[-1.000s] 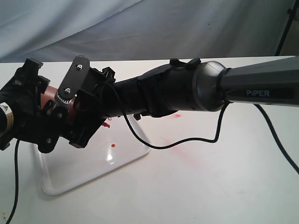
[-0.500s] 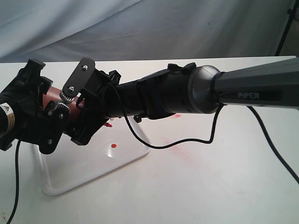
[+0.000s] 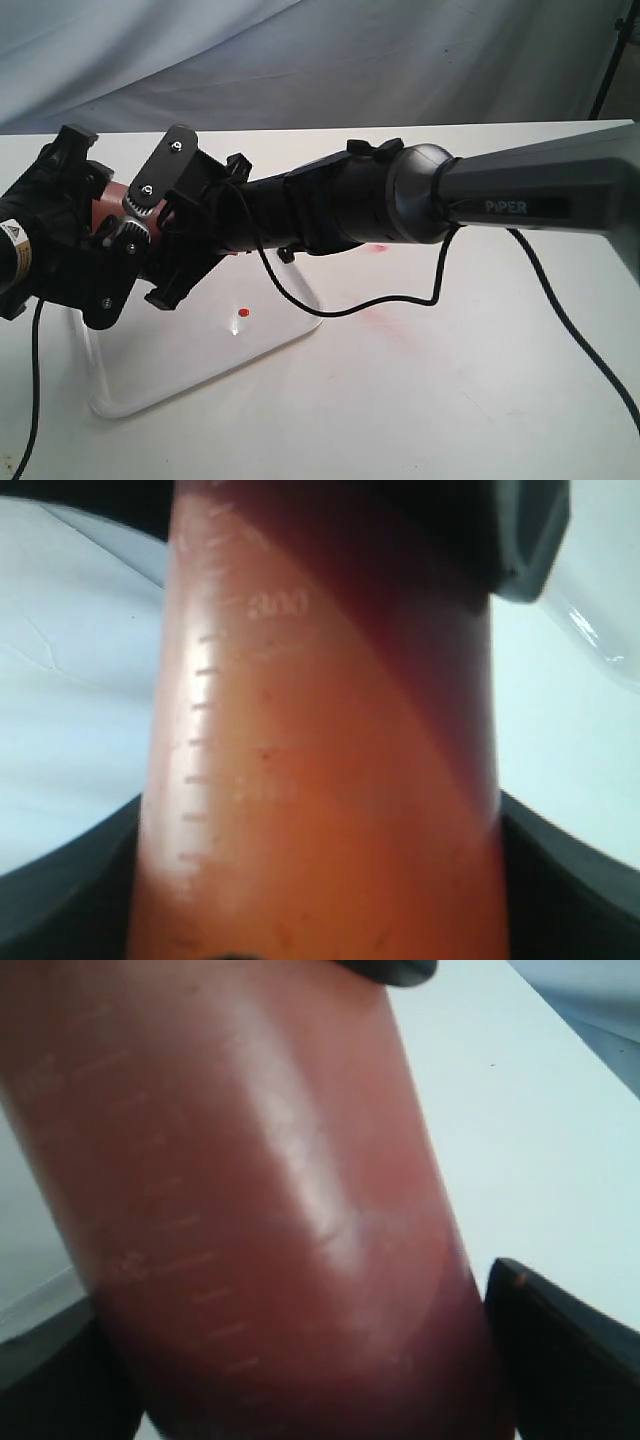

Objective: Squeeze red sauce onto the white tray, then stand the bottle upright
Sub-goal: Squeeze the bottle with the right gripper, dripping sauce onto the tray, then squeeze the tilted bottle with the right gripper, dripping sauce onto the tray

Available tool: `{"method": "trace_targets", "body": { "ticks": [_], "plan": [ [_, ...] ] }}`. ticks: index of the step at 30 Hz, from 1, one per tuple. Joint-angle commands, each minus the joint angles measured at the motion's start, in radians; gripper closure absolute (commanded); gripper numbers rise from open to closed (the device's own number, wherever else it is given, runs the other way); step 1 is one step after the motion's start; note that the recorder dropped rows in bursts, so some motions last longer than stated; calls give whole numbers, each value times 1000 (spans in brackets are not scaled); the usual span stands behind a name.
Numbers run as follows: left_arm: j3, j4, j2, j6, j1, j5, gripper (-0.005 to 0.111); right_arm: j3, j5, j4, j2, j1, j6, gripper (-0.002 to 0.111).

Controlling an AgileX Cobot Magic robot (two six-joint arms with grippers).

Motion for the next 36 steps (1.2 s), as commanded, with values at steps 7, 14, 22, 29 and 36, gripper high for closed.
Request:
{"method": "trace_targets", "body": {
  "ticks": [7, 14, 22, 29, 36],
  "plan": [
    [-8, -4, -13, -20, -6, -6, 107, -9, 1, 5, -1, 13, -10, 108],
    [-8, -4, -13, -20, -6, -6, 107, -9, 1, 5, -1, 13, -10, 108],
    [-8, -4, -13, -20, -6, -6, 107, -9, 21, 5, -1, 13, -10, 107],
    [-8, -4, -13, -20, -6, -6, 107, -9, 73, 5, -1, 13, -10, 45],
    [-8, -4, -13, -20, -6, -6, 107, -9, 73, 7, -1, 13, 14, 6]
  ]
}}
